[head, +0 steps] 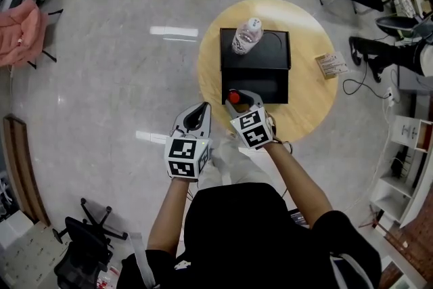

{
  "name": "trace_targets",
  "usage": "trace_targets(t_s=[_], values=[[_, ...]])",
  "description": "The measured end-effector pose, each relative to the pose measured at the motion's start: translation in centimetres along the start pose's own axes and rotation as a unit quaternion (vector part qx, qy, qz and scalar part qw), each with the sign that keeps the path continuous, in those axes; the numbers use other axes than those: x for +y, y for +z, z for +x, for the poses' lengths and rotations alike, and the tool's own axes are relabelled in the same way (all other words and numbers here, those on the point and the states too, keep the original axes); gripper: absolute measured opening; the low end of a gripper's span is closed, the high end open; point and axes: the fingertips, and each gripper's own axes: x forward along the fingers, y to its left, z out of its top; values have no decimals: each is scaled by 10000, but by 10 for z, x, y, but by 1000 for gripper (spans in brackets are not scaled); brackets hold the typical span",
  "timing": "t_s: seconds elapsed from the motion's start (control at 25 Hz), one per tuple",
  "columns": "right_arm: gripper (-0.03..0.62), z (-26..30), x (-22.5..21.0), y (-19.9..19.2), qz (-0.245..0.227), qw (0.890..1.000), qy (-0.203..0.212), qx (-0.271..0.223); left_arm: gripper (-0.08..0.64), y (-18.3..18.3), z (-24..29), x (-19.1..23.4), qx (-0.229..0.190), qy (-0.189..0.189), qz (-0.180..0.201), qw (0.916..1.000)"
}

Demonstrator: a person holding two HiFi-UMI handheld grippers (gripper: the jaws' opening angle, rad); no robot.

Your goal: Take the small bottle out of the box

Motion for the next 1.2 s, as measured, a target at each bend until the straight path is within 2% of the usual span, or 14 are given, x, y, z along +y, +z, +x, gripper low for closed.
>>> trace_targets(t_s=[0.32,0.48,1.08,1.2], values=[[141,-1,-2,1,24,9998,-185,5,11,-1,-8,1,-51,25,-46,10000],[140,-3,-1,1,-122,9995,-277,9,11,-3,-11,-1,-61,16,-47,10000],[137,-11,1,10,-97,9995,-314,-28,11,-4,-26,-3,-110,34,-17,9999],[137,-16,2,16,45,9994,-318,-144,11,-1,-29,-4,-160,12,31,9999]])
